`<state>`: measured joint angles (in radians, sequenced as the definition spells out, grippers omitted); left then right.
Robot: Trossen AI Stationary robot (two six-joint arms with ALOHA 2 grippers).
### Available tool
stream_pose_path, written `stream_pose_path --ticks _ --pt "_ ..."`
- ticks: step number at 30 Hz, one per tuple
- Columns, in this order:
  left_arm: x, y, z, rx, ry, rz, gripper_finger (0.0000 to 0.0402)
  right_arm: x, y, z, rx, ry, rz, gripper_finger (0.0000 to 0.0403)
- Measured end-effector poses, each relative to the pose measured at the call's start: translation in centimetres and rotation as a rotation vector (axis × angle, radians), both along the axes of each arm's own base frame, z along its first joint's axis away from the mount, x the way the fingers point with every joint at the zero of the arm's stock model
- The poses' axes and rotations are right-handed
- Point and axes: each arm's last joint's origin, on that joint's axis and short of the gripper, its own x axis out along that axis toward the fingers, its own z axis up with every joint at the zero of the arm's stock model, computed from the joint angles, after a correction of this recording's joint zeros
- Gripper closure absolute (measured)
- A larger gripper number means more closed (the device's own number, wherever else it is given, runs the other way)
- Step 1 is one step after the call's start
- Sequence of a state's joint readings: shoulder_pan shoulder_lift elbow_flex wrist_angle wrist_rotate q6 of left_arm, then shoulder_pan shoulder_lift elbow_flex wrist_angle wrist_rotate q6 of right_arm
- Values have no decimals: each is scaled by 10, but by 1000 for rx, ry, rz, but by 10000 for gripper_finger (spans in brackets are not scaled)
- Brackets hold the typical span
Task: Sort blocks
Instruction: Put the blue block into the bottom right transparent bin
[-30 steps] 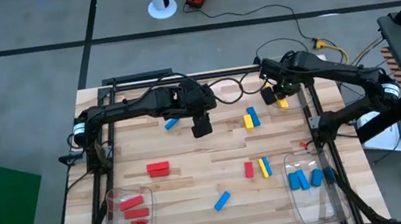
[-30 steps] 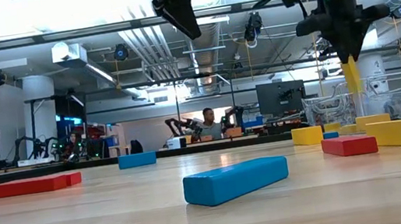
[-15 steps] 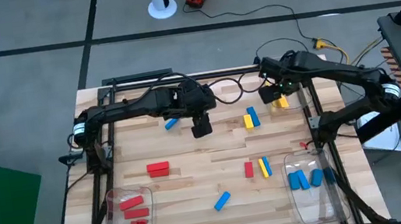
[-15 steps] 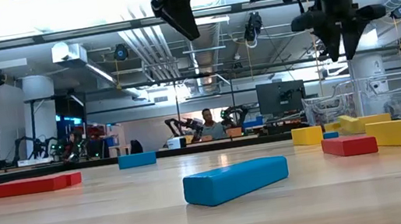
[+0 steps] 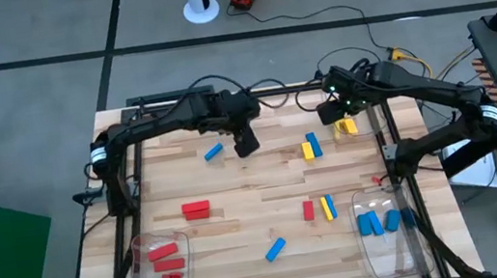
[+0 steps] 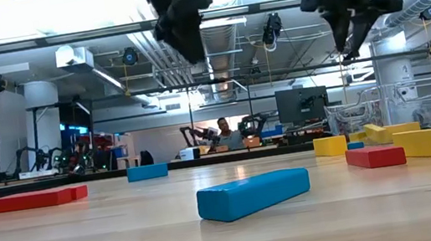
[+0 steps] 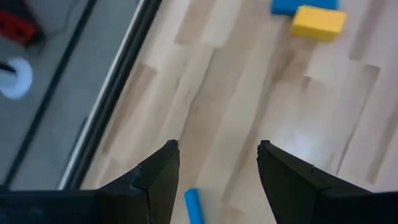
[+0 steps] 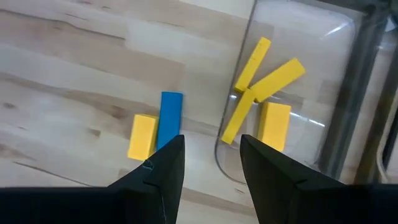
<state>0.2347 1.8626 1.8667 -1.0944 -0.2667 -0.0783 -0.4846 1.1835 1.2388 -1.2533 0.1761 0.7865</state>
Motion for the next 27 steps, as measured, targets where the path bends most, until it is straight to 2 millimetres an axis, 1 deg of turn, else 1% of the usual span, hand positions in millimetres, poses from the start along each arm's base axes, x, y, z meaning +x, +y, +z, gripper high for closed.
stream_pose_path --ticks 4,7,11,15,19,24,27 --pt "-9 21 -20 -142 26 83 209 1 2 1 -4 -14 2 259" --pt "-19 32 -42 -214 83 162 209 2 2 1 -4 -15 1 257" --pt "-33 41 -73 -279 182 257 210 2 2 1 -4 -18 -5 248" --pt "-48 47 -101 -331 259 335 210 2 2 1 -8 -26 -6 240" --pt "-56 51 -116 -342 292 355 209 4 0 2 -19 -48 -5 235" --pt "-60 56 -129 -338 283 338 209 6 0 2 -27 -63 -5 238" --pt "-62 55 -138 -353 285 324 209 6 0 2 -27 -64 -5 243"
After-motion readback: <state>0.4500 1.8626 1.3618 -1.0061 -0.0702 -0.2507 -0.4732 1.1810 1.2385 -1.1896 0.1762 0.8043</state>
